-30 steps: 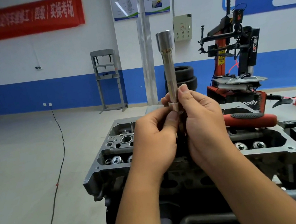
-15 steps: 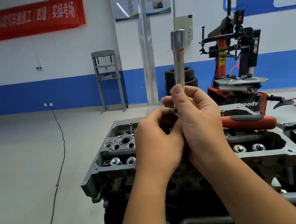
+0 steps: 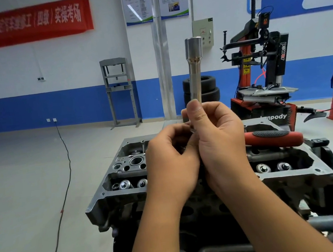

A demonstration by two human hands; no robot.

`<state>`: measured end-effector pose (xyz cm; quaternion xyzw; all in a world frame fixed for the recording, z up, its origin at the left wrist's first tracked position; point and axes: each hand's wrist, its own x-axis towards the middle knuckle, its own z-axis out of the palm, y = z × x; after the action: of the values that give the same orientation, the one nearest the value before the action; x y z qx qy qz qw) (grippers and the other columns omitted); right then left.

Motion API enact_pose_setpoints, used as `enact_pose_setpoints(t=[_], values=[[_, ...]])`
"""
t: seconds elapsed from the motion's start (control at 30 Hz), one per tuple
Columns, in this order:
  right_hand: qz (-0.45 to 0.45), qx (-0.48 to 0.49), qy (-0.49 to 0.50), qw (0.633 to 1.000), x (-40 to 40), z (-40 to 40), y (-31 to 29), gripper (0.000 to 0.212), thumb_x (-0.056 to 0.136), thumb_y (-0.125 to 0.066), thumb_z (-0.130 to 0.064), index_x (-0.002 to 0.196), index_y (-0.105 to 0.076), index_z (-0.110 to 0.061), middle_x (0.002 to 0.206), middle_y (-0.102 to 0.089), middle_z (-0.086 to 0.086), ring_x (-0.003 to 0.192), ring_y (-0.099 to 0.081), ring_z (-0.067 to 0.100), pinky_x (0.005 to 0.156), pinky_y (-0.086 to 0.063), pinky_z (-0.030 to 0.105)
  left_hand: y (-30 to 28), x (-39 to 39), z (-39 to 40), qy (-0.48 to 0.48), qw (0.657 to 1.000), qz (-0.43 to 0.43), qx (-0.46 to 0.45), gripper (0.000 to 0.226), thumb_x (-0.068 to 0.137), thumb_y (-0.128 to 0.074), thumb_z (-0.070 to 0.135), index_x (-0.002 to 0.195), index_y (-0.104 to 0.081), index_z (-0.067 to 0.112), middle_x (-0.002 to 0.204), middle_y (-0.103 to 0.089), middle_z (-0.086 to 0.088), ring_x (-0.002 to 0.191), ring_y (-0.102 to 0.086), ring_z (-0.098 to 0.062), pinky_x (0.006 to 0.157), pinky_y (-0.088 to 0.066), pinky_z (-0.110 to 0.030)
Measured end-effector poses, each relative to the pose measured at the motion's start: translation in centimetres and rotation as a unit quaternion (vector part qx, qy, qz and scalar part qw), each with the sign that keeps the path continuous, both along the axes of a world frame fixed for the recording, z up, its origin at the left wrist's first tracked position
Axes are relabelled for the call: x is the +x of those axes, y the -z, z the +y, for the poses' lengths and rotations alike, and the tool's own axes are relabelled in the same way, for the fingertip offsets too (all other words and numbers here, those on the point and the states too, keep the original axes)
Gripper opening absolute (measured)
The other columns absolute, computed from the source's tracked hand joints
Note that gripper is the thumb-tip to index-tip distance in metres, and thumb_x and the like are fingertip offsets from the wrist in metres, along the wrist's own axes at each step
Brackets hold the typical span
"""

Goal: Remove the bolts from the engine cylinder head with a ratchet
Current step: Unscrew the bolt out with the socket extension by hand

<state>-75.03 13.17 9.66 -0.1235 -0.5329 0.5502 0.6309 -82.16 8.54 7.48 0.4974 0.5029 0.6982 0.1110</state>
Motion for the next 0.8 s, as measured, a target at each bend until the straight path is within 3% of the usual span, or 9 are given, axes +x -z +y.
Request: enact_pose_setpoints(t=[0.13,0.23,0.3,0.4,0.47,0.53,0.63,0.73,0.8], values=[[-0.023,0.01,-0.002,1.0,-0.23,-0.03,-0.06,0.046,0.084,-0.063,-0.055,0.085,-0.072,-0.01,0.079,-0.069,0.005,0.081,-0.066,0.023,0.089,-0.057,0.059,-0.26,-0.18,-0.34,0.057,0.998,0.023,-0.019,0.019,0.103,-0.06,0.033,0.109,-0.077,0.025,0.098,-0.08,0.003,0.097,-0.076,-0.019,0.089,-0.061,-0.051],[-0.022,-0.001,-0.018,1.0,-0.33,0.1,-0.05,0.042,0.082,-0.064,-0.055,0.083,-0.074,-0.014,0.083,-0.073,0.004,0.084,-0.069,0.021,0.093,-0.058,0.057,-0.43,-0.33,-0.38,0.072,0.997,0.008,-0.026,0.02,0.106,-0.057,0.025,0.109,-0.077,0.024,0.101,-0.08,0.002,0.101,-0.075,-0.02,0.095,-0.059,-0.052],[-0.013,-0.003,-0.024,1.0,-0.24,0.14,-0.01,0.04,0.078,-0.072,-0.052,0.089,-0.071,-0.014,0.086,-0.075,0.004,0.083,-0.071,0.021,0.09,-0.061,0.055,-0.28,-0.21,-0.17,0.032,0.999,0.004,-0.003,0.011,0.1,-0.069,0.015,0.104,-0.076,0.022,0.096,-0.08,0.004,0.094,-0.077,-0.016,0.09,-0.062,-0.049],[-0.007,0.0,-0.024,1.0,-0.16,0.07,0.08,0.042,0.076,-0.076,-0.046,0.093,-0.068,-0.009,0.084,-0.073,0.007,0.078,-0.07,0.025,0.081,-0.062,0.056,0.13,-0.08,0.1,-0.016,1.0,0.017,0.016,0.017,0.092,-0.077,0.012,0.098,-0.072,0.027,0.09,-0.079,0.003,0.084,-0.076,-0.019,0.076,-0.065,-0.047],[-0.014,0.01,-0.015,1.0,-0.15,0.1,0.05,0.042,0.081,-0.069,-0.049,0.091,-0.07,-0.008,0.082,-0.071,0.007,0.079,-0.07,0.026,0.082,-0.061,0.054,0.01,-0.18,-0.22,0.048,0.998,0.026,0.018,0.019,0.098,-0.068,0.016,0.106,-0.072,0.033,0.097,-0.079,0.005,0.091,-0.077,-0.016,0.077,-0.065,-0.036],[-0.028,0.015,-0.006,0.999,-0.08,0.16,0.03,0.044,0.087,-0.06,-0.053,0.086,-0.073,-0.011,0.079,-0.071,0.004,0.081,-0.069,0.022,0.084,-0.061,0.05,-0.17,-0.45,-0.52,0.102,0.994,0.028,0.006,0.025,0.105,-0.057,0.016,0.113,-0.072,0.033,0.106,-0.079,0.008,0.104,-0.075,-0.011,0.089,-0.062,-0.032],[-0.018,-0.003,-0.034,0.999,-0.05,0.29,0.09,0.038,0.087,-0.063,-0.051,0.085,-0.073,-0.015,0.084,-0.073,0.005,0.083,-0.07,0.022,0.088,-0.06,0.052,-0.27,-0.6,-0.59,0.091,0.996,0.02,-0.003,0.025,0.107,-0.057,0.012,0.116,-0.074,0.027,0.107,-0.079,0.009,0.105,-0.074,-0.009,0.094,-0.061,-0.035],[-0.007,0.007,-0.022,1.0,-0.1,0.28,0.17,0.036,0.077,-0.074,-0.049,0.089,-0.065,-0.017,0.089,-0.075,0.011,0.082,-0.071,0.021,0.083,-0.062,0.047,-0.03,-0.2,-0.24,0.046,0.998,0.034,0.0,0.025,0.098,-0.069,0.009,0.111,-0.075,0.029,0.1,-0.079,0.006,0.095,-0.076,-0.016,0.085,-0.064,-0.045],[-0.013,0.02,-0.015,1.0,-0.25,0.28,0.24,0.039,0.079,-0.071,-0.05,0.091,-0.064,-0.014,0.092,-0.075,0.012,0.081,-0.071,0.021,0.081,-0.062,0.046,0.07,-0.18,-0.17,0.026,0.998,0.05,0.0,0.024,0.095,-0.071,0.011,0.108,-0.074,0.031,0.097,-0.079,0.005,0.092,-0.075,-0.019,0.081,-0.064,-0.05]])
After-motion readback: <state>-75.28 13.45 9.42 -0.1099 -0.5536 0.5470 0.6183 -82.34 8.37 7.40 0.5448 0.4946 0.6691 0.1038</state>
